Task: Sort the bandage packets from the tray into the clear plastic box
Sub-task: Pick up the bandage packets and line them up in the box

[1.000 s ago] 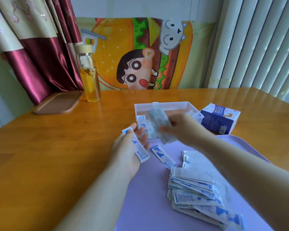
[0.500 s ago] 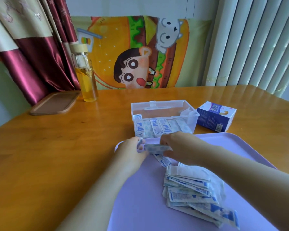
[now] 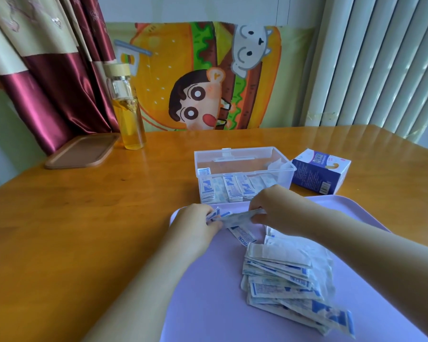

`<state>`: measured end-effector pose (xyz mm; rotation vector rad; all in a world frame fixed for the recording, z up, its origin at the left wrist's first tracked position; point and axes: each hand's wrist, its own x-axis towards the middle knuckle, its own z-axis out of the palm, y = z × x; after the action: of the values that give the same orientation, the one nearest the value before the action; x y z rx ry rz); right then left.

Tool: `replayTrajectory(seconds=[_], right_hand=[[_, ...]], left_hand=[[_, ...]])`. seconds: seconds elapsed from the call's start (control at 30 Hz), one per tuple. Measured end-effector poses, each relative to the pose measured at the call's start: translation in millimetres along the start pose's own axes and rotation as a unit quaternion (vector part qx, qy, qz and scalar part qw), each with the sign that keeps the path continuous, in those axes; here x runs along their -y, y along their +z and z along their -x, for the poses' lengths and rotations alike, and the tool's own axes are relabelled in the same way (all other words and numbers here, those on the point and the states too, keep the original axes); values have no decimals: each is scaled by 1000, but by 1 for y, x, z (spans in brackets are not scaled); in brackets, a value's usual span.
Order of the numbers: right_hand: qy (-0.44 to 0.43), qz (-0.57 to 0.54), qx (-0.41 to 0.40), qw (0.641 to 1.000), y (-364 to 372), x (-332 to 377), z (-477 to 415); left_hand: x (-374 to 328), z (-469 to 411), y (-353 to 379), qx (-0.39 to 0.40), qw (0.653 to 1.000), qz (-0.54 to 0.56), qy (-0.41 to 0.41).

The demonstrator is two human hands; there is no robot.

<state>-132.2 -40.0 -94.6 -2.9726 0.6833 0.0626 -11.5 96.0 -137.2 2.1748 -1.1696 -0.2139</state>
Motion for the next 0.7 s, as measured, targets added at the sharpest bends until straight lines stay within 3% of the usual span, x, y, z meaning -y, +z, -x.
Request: replayTrajectory(seconds=[0.2, 0.7], right_hand=[[-23, -49, 7, 999, 11, 9, -5], [-84, -23, -4, 996, 19, 9, 1]], left_hand=[[7, 4, -26, 55, 998, 11, -12], [6, 4, -16, 41, 999, -3, -7]])
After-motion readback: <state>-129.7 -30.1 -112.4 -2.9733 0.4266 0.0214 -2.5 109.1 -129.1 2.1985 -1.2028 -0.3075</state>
